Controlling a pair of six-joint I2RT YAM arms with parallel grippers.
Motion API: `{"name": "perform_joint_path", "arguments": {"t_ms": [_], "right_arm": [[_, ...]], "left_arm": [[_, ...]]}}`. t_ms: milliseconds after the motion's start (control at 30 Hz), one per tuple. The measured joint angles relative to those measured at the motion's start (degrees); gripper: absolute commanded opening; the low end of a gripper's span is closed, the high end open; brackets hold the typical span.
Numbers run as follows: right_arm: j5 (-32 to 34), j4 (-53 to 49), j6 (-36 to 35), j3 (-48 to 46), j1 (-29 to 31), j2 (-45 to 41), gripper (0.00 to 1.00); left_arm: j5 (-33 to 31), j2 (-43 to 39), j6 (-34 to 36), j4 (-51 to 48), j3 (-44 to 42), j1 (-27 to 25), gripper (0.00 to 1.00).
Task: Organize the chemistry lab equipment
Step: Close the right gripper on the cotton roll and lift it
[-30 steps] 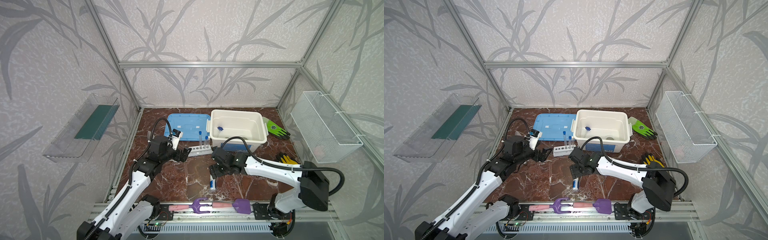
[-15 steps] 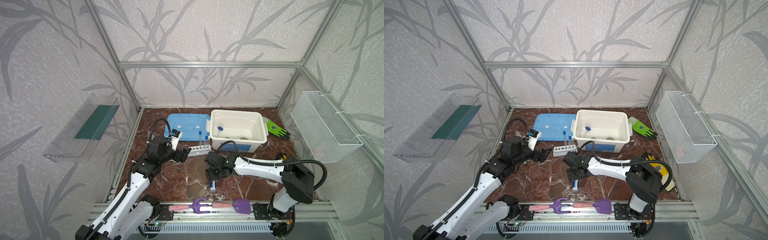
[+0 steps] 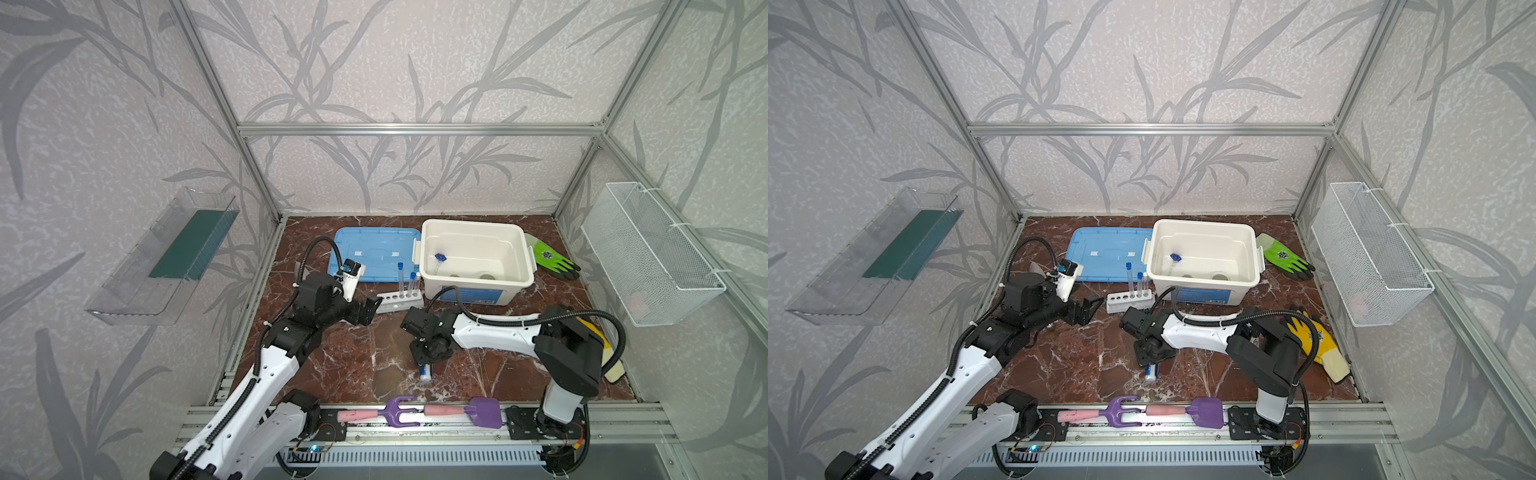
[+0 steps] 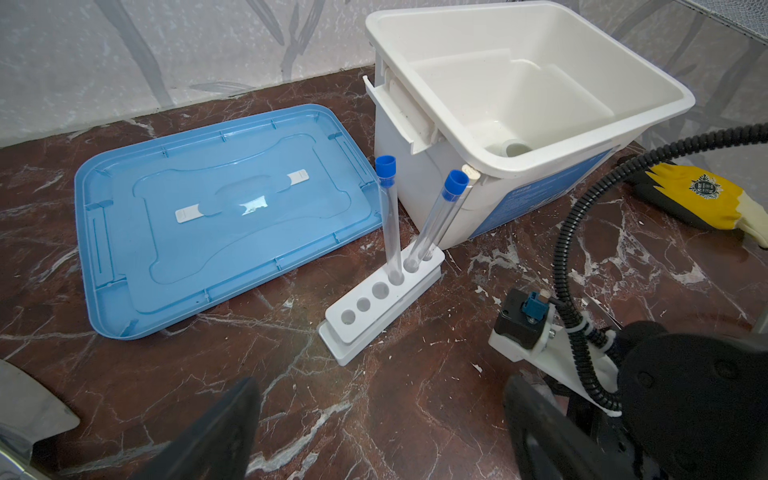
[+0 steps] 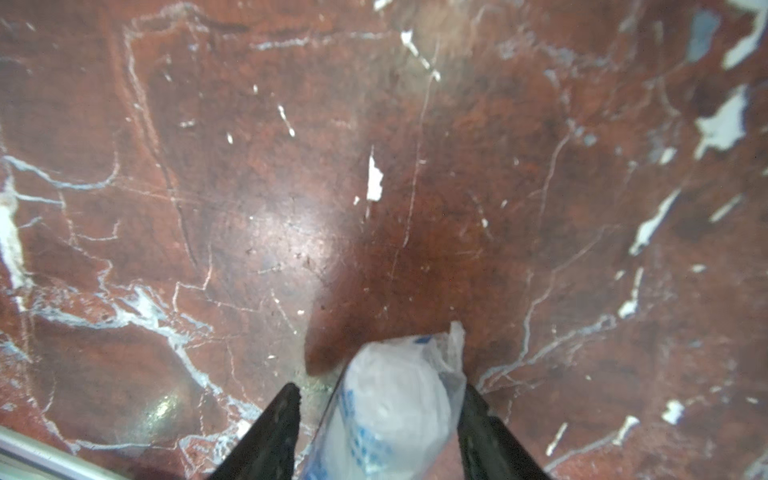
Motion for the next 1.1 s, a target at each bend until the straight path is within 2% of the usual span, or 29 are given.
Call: {"name": "perform_joint_path", "arguments": {"t_ms": [367,867,1100], "right_arm": [[-0.8,-0.4,-0.3,0.5,0.0,0.5,0.34],[-2.4,-3.5,-3.7,3.8,0.0,0.4,0.25],[-1.2,-10.7,-7.7,8.8,-1.6,-2.8,0.25]], "left_arm": [[0.2,0.0,0.0,-0.3,0.0,-0.1,0.91],[0.2,0.0,0.0,-0.3,0.0,-0.1,0.90],[0.2,0.3,0.1,-0.3,0.0,-0.1,0.90]]}}
